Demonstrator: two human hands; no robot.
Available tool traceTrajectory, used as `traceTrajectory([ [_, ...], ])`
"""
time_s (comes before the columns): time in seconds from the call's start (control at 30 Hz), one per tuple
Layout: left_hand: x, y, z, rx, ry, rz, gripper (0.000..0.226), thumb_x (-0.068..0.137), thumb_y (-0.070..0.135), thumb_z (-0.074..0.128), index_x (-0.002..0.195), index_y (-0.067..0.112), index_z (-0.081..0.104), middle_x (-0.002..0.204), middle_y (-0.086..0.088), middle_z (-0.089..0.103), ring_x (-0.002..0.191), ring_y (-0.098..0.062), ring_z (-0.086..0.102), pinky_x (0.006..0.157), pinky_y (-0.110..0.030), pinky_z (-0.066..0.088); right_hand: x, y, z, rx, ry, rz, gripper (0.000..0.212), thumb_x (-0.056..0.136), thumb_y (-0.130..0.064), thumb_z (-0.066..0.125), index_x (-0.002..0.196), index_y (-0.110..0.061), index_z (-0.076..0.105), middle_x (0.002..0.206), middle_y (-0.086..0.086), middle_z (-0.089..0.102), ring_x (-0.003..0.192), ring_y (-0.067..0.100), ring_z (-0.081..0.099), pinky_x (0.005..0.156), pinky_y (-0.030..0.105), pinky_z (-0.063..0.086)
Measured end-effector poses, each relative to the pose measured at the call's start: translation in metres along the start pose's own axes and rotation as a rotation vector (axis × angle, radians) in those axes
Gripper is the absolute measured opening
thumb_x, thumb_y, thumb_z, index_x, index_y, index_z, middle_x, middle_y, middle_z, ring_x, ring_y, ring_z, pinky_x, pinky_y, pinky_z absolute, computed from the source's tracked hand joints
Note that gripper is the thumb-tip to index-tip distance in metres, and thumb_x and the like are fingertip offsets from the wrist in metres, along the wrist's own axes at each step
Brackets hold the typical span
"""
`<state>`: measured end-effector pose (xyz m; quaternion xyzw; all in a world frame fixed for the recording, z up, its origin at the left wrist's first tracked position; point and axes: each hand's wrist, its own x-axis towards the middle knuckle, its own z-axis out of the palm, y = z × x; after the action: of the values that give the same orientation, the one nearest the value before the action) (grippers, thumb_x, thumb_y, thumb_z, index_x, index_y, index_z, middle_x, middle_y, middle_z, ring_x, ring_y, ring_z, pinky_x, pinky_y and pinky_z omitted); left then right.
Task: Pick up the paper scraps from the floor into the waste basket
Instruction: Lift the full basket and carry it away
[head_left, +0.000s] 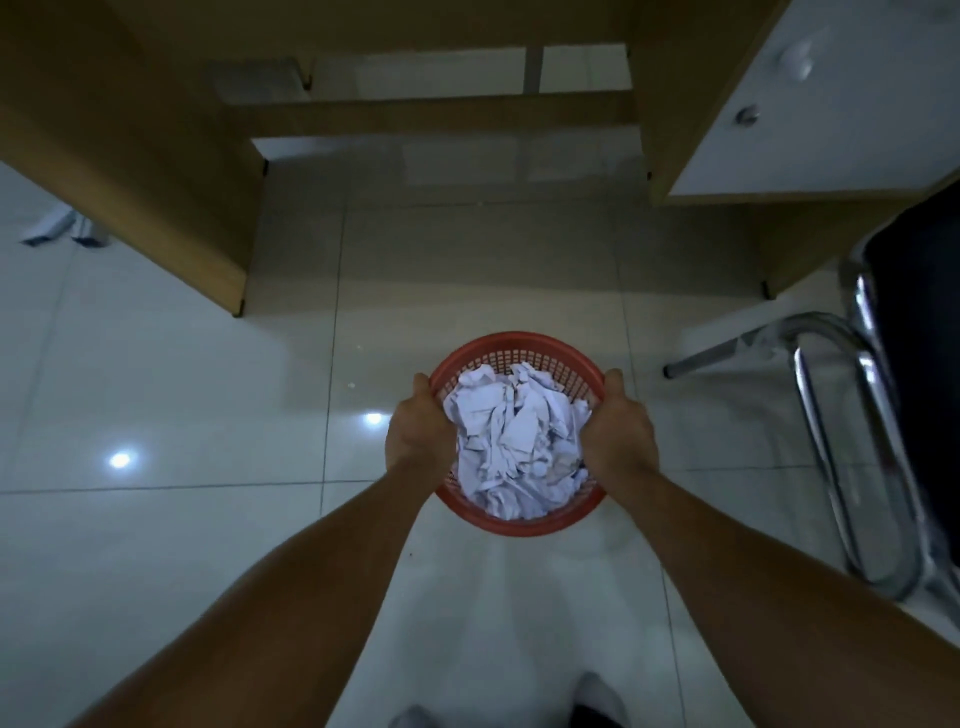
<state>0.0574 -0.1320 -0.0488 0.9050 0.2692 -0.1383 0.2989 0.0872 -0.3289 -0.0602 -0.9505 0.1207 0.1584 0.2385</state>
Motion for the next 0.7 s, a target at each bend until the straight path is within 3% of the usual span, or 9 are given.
traceTrajectory([
  [0.23, -0.085, 0.051, -0.112, 0.055, -0.033, -0.030, 0.033, 0.097, 0.026, 0.043, 0.126, 0.010, 0.043, 0.109, -0.016, 0.065, 0.093, -0.036, 0.065, 0.077, -0.043, 0.054, -0.086, -0.048, -0.117, 0.008, -0.049, 0.030, 0.037, 0.092, -0.012, 0.046, 0.128, -0.016, 0.036, 0.102, 0.017, 0.064, 0.087, 0.039, 0.065, 0.073, 0.046, 0.057],
  [0.5, -0.175, 0.117, -0.246, 0.019, -0.018, -0.067, 0.033, 0.097, 0.027, 0.044, 0.126, 0.010, 0.044, 0.110, -0.015, 0.066, 0.095, -0.035, 0.065, 0.082, -0.044, 0.054, -0.168, -0.123, -0.262, 0.059, -0.074, 0.010, 0.026, 0.092, -0.011, 0.046, 0.116, -0.020, 0.042, 0.102, 0.013, 0.065, 0.088, 0.036, 0.064, 0.075, 0.043, 0.056],
  [0.63, -0.211, 0.141, -0.303, -0.021, 0.046, -0.052, 0.028, 0.098, 0.031, 0.044, 0.118, 0.011, 0.047, 0.107, -0.014, 0.065, 0.093, -0.033, 0.064, 0.082, -0.044, 0.054, -0.198, -0.152, -0.319, 0.086, -0.071, -0.006, 0.021, 0.094, -0.012, 0.043, 0.112, -0.022, 0.043, 0.099, 0.006, 0.063, 0.079, 0.027, 0.060, 0.069, 0.034, 0.048],
  [0.7, -0.228, 0.148, -0.330, -0.047, 0.089, -0.046, 0.029, 0.098, 0.034, 0.045, 0.117, 0.013, 0.048, 0.107, -0.014, 0.065, 0.093, -0.032, 0.064, 0.082, -0.044, 0.054, -0.213, -0.170, -0.345, 0.106, -0.063, -0.039, 0.022, 0.093, -0.014, 0.045, 0.114, -0.022, 0.045, 0.099, 0.004, 0.064, 0.082, 0.027, 0.062, 0.071, 0.036, 0.052],
])
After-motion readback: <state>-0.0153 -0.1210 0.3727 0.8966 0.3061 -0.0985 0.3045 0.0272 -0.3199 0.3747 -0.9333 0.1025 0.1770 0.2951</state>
